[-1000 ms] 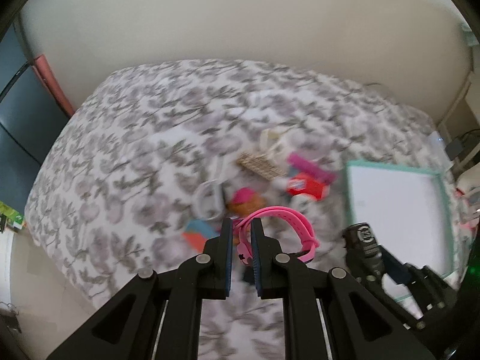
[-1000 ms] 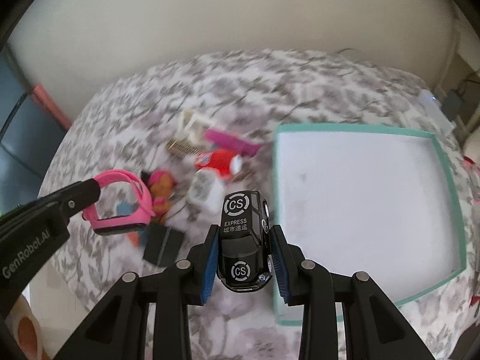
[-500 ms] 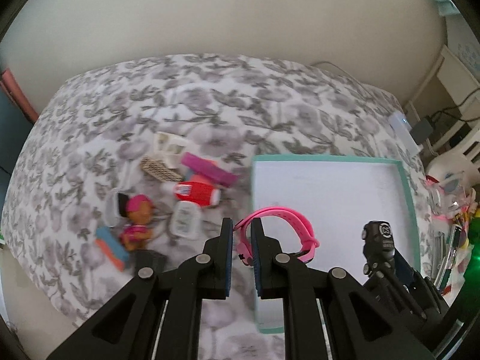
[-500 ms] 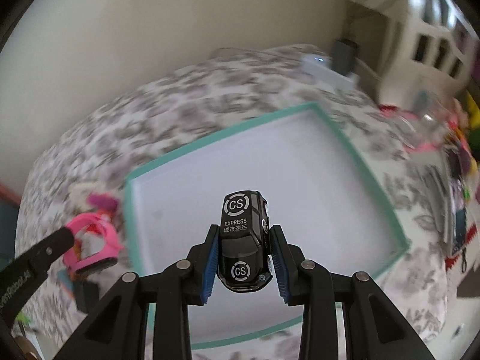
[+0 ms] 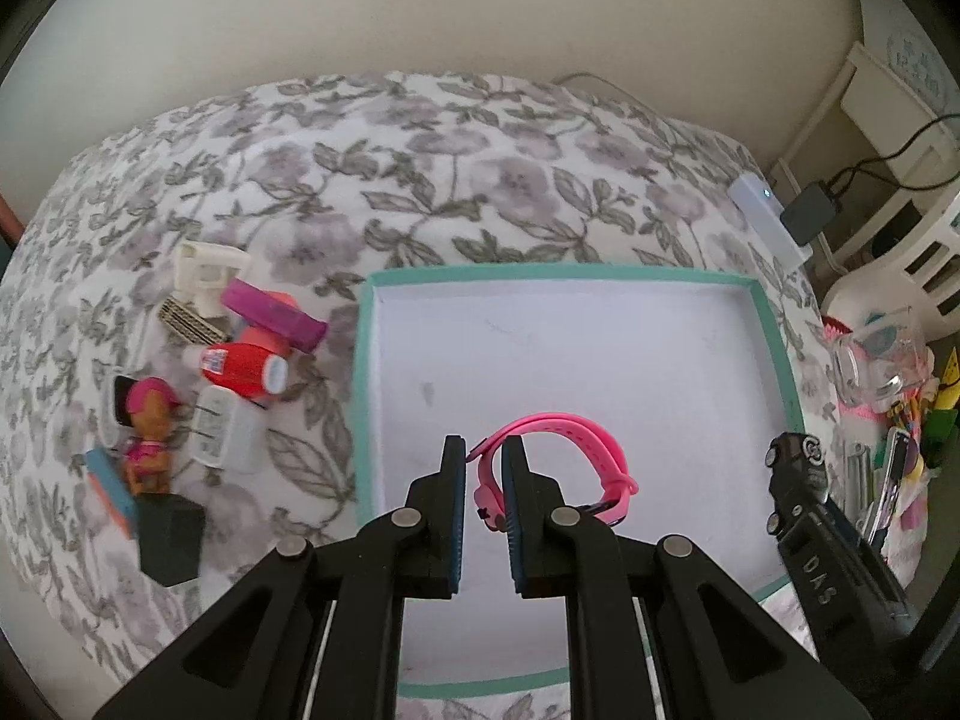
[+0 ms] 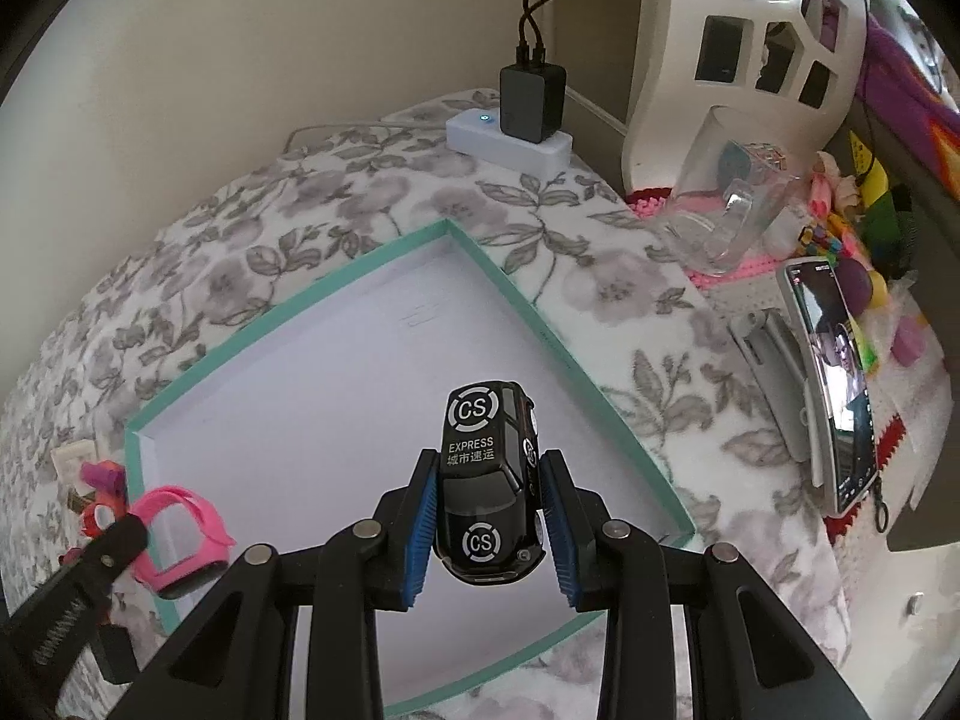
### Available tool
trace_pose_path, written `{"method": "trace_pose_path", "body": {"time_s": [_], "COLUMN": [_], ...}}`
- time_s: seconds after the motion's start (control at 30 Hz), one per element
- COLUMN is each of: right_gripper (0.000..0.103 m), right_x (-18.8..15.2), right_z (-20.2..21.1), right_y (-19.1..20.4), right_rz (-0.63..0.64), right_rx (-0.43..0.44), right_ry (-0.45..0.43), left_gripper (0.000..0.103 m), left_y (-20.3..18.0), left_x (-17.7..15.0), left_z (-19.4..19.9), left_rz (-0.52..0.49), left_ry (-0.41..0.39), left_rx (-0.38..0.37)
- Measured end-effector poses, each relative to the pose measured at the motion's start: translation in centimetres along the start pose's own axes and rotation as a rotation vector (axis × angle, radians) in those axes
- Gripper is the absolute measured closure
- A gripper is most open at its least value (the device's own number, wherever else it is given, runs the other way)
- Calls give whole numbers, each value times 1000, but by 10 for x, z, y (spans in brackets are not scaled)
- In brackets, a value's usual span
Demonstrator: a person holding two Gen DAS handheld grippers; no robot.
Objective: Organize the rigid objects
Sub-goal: 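Carry the toy car with the right tool while the left tool carries the watch band into the tray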
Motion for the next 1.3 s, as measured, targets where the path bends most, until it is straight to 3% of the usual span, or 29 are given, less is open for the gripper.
{"method": "trace_pose_path", "body": {"time_s": [0.33,0.7,0.9,1.3], "right_gripper": [68,68,68,67], "right_x": [-14,-33,-33,-33], "right_z": [-21,-44,-45,-45], "right_y": [6,4,4,4], "right_rz": [49,76,78,73], "right_rx": [-35,-68,-71,-75], "right_ry": [51,139,138,141], "left_gripper": [91,91,90,86], "left_y": [-4,0,-2,-1], "left_x": [-9,-22,-24,-24], "left_z": [-30,-54,-57,-59], "left_rz": [-32,-67,-95,-77], "left_ry": [35,84,81,93], "left_rx": [-13,35,59,33]}}
Point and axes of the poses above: each gripper's, at about its wrist camera, not at the fingertips, and z roughly against the way its jaws point, y to its left, x to its top, the point moved 6 cm from there along -z, roughly the way its jaws point, and after that the axes turned 7 degrees about -z, right-handed, at the moved point
